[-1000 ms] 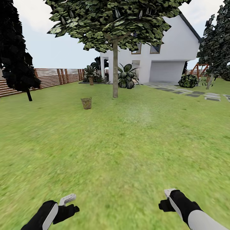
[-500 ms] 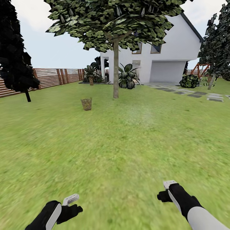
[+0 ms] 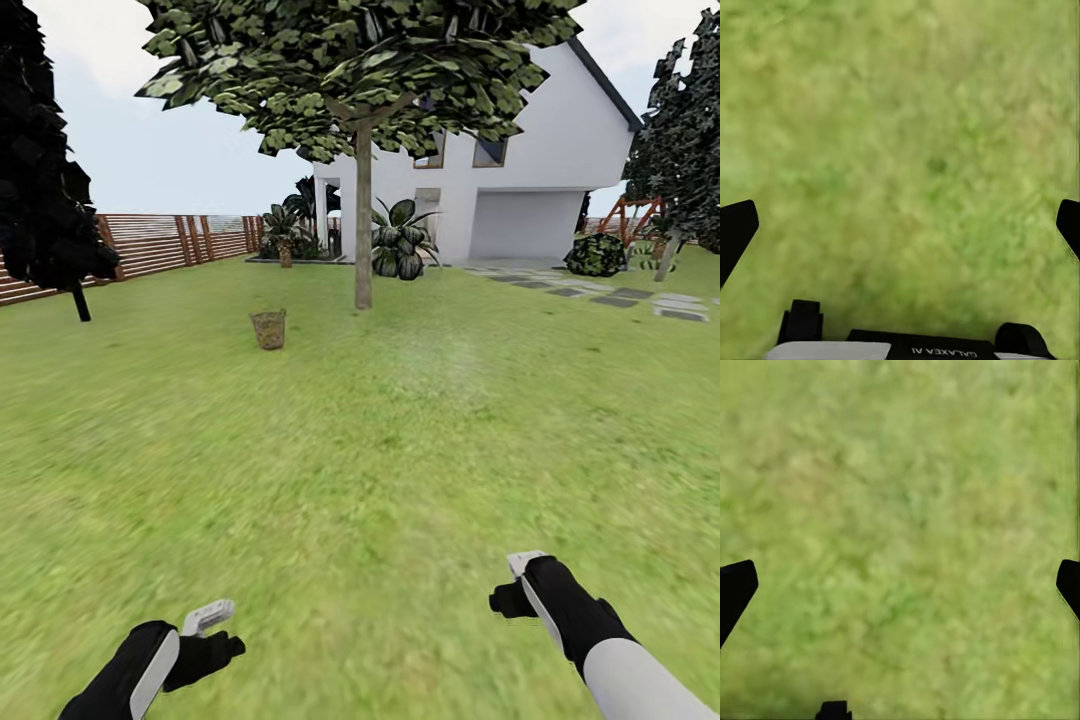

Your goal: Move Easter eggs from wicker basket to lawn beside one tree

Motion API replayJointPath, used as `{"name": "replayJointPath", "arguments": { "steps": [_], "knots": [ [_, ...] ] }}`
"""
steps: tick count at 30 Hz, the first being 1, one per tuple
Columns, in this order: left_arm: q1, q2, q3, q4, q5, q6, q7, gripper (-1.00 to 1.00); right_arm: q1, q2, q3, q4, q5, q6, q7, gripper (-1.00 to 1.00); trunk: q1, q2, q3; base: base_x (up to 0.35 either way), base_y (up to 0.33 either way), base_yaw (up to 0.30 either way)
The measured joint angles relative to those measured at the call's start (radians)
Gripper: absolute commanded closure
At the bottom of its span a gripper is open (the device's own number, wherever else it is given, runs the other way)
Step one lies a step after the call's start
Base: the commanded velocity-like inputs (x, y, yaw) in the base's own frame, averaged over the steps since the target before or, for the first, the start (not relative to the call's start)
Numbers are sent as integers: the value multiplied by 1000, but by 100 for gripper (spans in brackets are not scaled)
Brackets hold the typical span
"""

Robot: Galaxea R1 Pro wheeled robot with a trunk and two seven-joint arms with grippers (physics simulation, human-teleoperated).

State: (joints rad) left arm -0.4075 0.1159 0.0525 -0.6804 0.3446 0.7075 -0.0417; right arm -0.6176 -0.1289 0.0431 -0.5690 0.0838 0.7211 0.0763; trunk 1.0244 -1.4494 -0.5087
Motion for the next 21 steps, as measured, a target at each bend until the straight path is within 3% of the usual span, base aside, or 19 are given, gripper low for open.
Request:
{"name": "replayJointPath", "arguments": {
  "steps": [14,19,21],
  "knots": [
    [0,-15,-2,1,-1,-3,1,-100,0,6,2,1,0,0,-1,-100,0,0,0,337,0,0],
    [-34,22,-1,-3,-3,2,1,-100,0,6,3,1,2,3,-2,-100,0,0,0,341,0,0],
    [-83,39,-1,12,-2,5,1,-100,0,7,6,2,3,5,-3,-100,0,0,0,342,0,0]
  ]
}}
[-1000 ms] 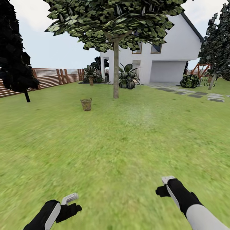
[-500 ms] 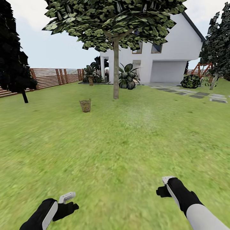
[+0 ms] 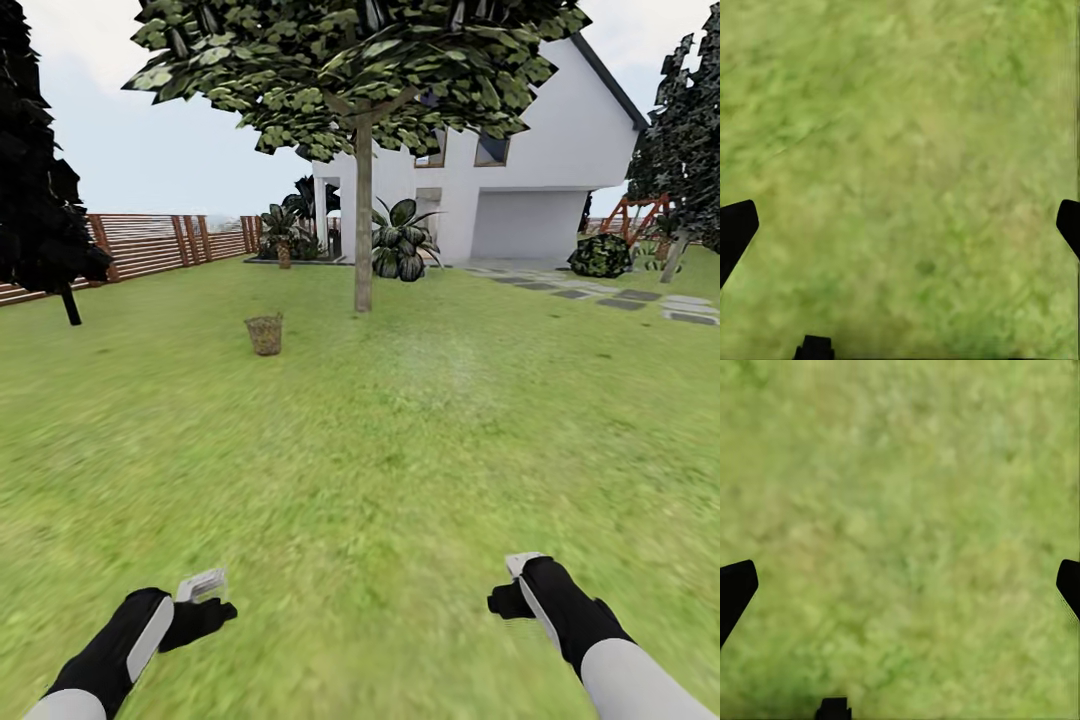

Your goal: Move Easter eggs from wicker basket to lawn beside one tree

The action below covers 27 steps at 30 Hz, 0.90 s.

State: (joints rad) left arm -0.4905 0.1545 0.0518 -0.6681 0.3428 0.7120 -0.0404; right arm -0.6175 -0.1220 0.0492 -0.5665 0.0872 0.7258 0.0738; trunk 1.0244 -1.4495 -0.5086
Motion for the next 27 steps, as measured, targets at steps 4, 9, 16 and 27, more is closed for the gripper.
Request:
{"name": "replayJointPath", "arguments": {
  "steps": [4,9,16,27],
  "knots": [
    [-46,6,0,57,-6,-2,43,-100,0,1,1,16,1,1,-1,-100,0,0,0,343,0,0],
    [-78,-43,1,71,-4,-7,251,-100,0,-1,-2,21,2,4,-1,-100,0,0,0,343,0,0],
    [-113,-104,0,76,-6,-1,241,-100,0,-6,-6,22,-1,3,1,-100,0,0,0,343,0,0],
    [-118,-110,-1,136,-6,-7,191,-100,0,-4,-6,22,-3,-2,0,-100,0,0,0,343,0,0]
  ]
}}
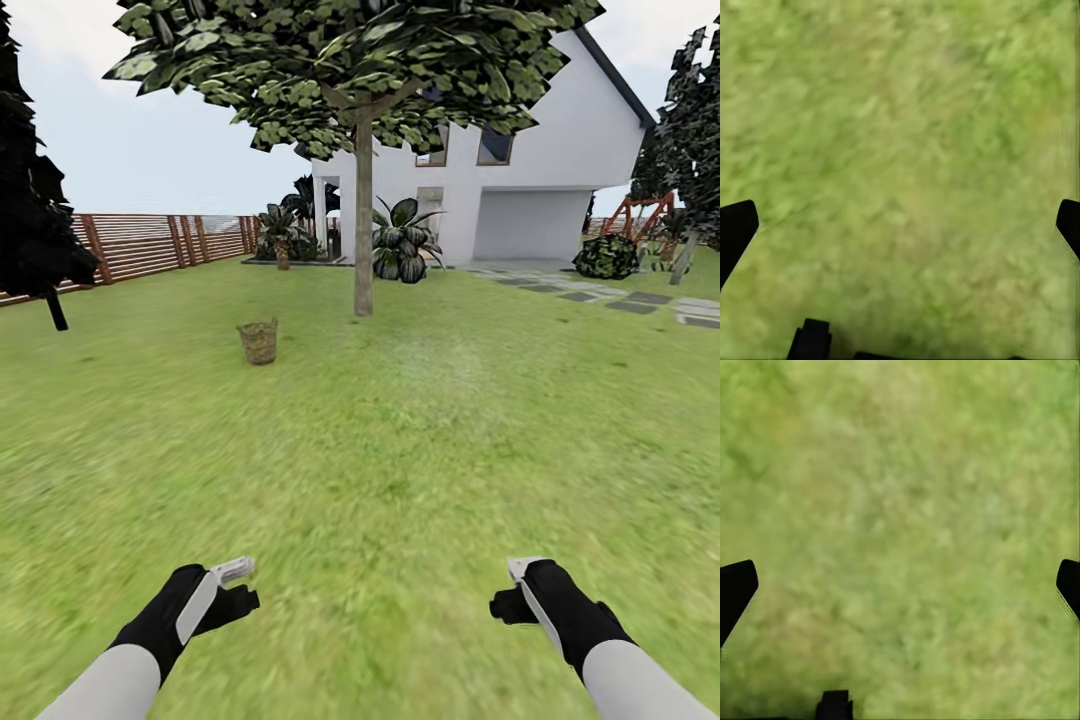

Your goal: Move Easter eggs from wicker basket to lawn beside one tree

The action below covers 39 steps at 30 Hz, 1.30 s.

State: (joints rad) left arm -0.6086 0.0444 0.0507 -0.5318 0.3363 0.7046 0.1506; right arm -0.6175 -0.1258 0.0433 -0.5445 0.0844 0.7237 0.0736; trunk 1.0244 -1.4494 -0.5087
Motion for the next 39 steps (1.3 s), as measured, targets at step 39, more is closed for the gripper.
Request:
{"name": "replayJointPath", "arguments": {
  "steps": [39],
  "knots": [
    [0,2,-3,57,-5,-65,0,-100,0,4,7,0,5,-7,0,-100,0,0,0,343,0,0]
  ]
}}
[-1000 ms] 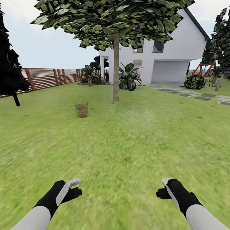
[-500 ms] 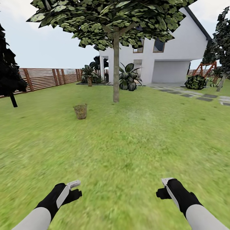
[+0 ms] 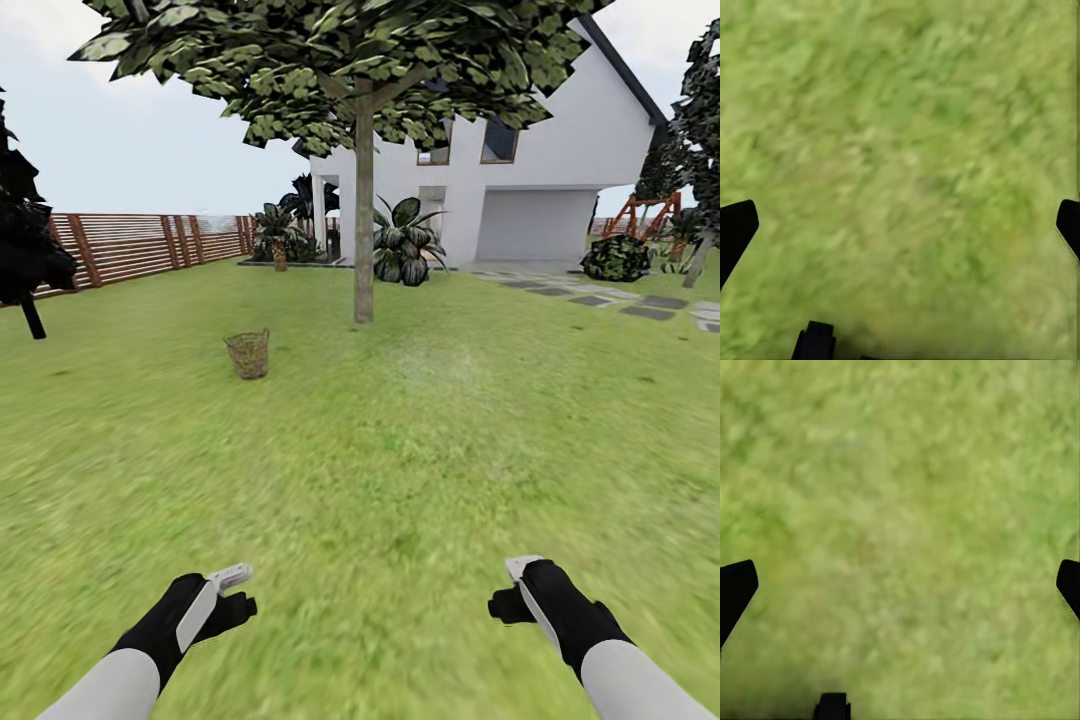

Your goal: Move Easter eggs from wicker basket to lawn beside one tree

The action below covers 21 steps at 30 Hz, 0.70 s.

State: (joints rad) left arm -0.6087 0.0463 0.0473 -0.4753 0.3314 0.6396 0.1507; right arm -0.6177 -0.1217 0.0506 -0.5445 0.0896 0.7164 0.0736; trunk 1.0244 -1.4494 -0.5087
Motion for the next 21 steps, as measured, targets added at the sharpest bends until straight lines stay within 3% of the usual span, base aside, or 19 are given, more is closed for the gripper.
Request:
{"name": "replayJointPath", "arguments": {
  "steps": [21],
  "knots": [
    [0,17,5,0,2,0,0,-100,0,0,2,0,0,-1,0,-100,0,0,0,343,0,0]
  ]
}}
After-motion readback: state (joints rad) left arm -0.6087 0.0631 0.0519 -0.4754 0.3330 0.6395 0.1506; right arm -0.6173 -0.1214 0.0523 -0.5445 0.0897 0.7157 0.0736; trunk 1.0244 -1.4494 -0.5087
